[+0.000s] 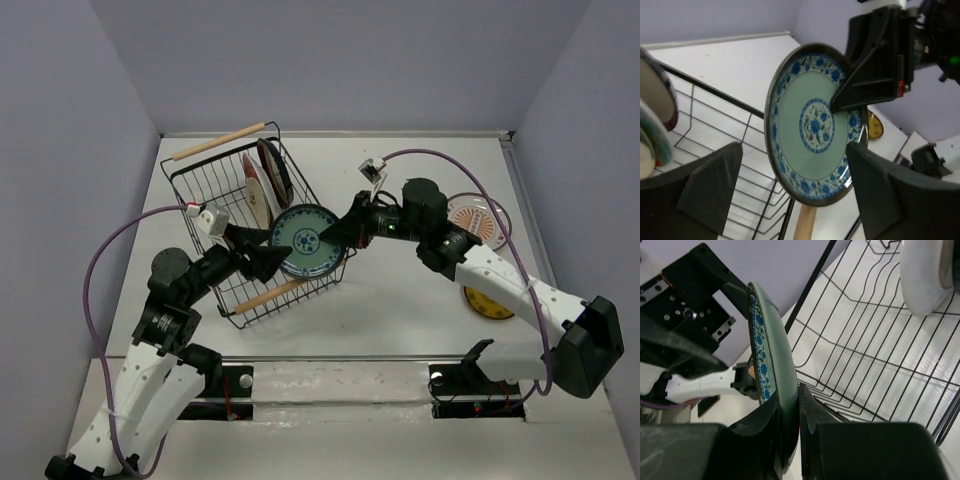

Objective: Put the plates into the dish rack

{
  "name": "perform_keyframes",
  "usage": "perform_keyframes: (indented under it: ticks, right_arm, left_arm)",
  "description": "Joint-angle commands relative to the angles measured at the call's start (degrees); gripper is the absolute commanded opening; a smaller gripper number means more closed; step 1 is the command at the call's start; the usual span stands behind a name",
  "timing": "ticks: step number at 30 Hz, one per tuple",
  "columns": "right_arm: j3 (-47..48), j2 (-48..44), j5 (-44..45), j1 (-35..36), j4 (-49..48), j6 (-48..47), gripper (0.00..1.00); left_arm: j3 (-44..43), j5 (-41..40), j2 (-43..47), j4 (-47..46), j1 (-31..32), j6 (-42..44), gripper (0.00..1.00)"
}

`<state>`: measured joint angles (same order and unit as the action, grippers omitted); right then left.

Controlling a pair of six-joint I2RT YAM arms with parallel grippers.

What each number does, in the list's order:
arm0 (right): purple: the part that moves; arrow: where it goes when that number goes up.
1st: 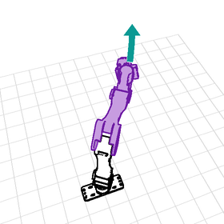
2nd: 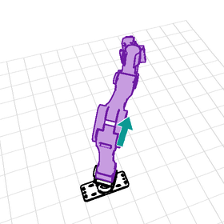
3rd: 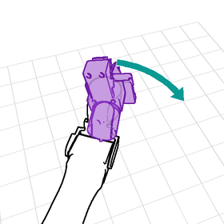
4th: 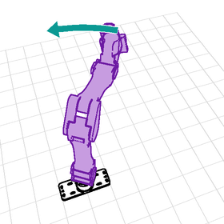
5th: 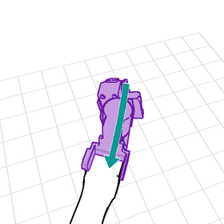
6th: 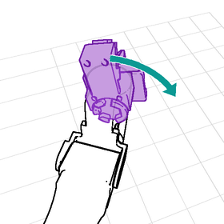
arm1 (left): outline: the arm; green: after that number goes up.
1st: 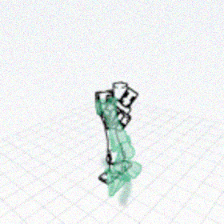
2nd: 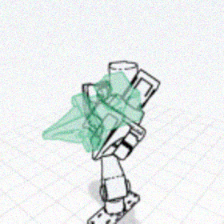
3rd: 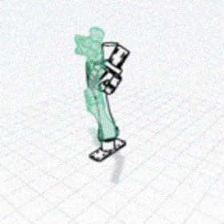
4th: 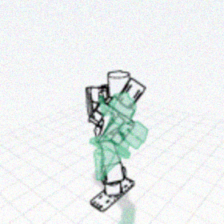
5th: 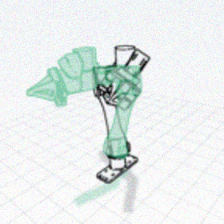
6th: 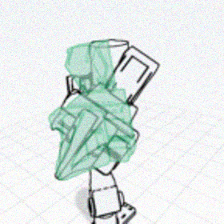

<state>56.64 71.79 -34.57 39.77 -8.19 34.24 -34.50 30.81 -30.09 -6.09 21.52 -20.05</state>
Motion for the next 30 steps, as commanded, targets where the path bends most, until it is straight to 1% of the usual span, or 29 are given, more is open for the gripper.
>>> perform_keyframes:
  ticks: [1,2,3,5,6,7,8,9,11,12,13,14,15,16,17,18,19,20,22,25,27,30]
  right_arm:
    - [11.6,1.9,11.5,3.5,6.9,-1.5,0.07]
    - [13.5,2.9,13.6,4.4,8.4,-2.1,0.07]
    - [17.6,5.5,19.0,5.7,13.1,-2.9,0.07]
    - [22.4,8.8,24.6,9.1,16.9,-5.2,0.07]
    - [25.1,10.7,27.3,10.1,18.6,-5.9,0.07]
    - [30.7,14.9,31.8,11.0,21.5,-7.0,0.07]
    - [33.6,17.2,33.8,12.1,22.7,-7.4,0.07]
    - [39.8,21.9,40.0,14.3,25.4,-8.1,0.07]
    - [46.2,27.0,46.6,16.1,27.8,-9.0,0.07]
    - [49.5,32.4,53.4,18.0,30.2,-9.5,0.07]
    - [53.1,35.2,56.9,18.8,31.5,-11.0,0.07]
    - [60.0,38.1,60.2,19.6,32.5,-11.8,0.07]
    - [63.5,40.9,63.4,20.3,33.3,-12.7,0.07]
    - [66.8,46.4,67.4,21.1,34.5,-14.4,0.07]
    - [72.9,48.9,69.3,21.1,34.8,-15.2,0.07]
    - [73.0,51.4,71.5,21.9,34.8,-16.0,0.07]
    - [78.7,53.9,75.7,21.9,34.9,-16.9,0.07]
    - [81.1,58.1,77.6,21.9,34.9,-18.5,0.07]
    - [86.8,61.5,81.9,21.9,34.2,-20.6,0.07]
    - [87.7,65.1,83.6,22.5,29.3,-22.7,0.07]
    - [86.9,66.2,83.7,22.5,26.1,-23.9,0.07]
    - [87.7,68.0,85.1,22.5,24.2,-26.1,0.07]
  left_arm:
    - [-2.0,-19.4,4.6,2.6,-0.5,4.1,0.99]
    - [-2.5,-26.0,5.5,4.7,-0.6,4.6,0.99]
    - [-3.5,-38.9,7.1,8.7,-0.6,4.8,0.99]
    - [-4.3,-47.7,10.7,11.3,-0.5,4.2,0.99]
    - [-4.3,-50.2,12.1,11.4,-0.5,3.9,0.99]
    - [-4.1,-53.5,13.5,11.2,-0.5,3.6,0.99]
    - [-3.9,-54.6,14.5,11.3,-0.5,3.5,0.99]
    - [-4.1,-55.9,15.5,12.0,-0.3,3.4,0.99]
    - [-4.3,-56.4,15.7,12.5,0.0,3.1,0.99]
    - [-4.6,-56.8,15.7,12.9,0.2,2.9,0.99]
    - [-4.8,-57.0,15.7,13.1,0.3,2.7,0.99]
    - [-4.9,-57.3,16.1,13.4,0.8,2.7,0.99]
    - [-5.0,-57.7,16.3,13.8,1.2,2.5,0.99]
    - [-5.2,-58.9,16.5,14.2,1.6,2.2,0.99]
    - [-5.5,-59.6,16.7,14.6,2.6,2.3,0.99]
    - [-5.5,-60.1,16.9,14.9,2.6,2.6,0.99]
    - [-5.5,-61.4,17.1,14.9,3.8,2.6,0.99]
    - [-5.5,-61.9,17.7,15.0,4.2,2.6,0.99]
    - [-5.5,-64.5,18.7,15.2,5.2,2.1,0.99]
    - [-5.2,-66.6,20.8,15.3,6.0,1.8,0.99]
    - [-4.8,-65.4,20.9,14.4,6.3,2.4,0.99]
    - [-4.8,-64.6,20.2,14.1,6.3,2.6,0.99]
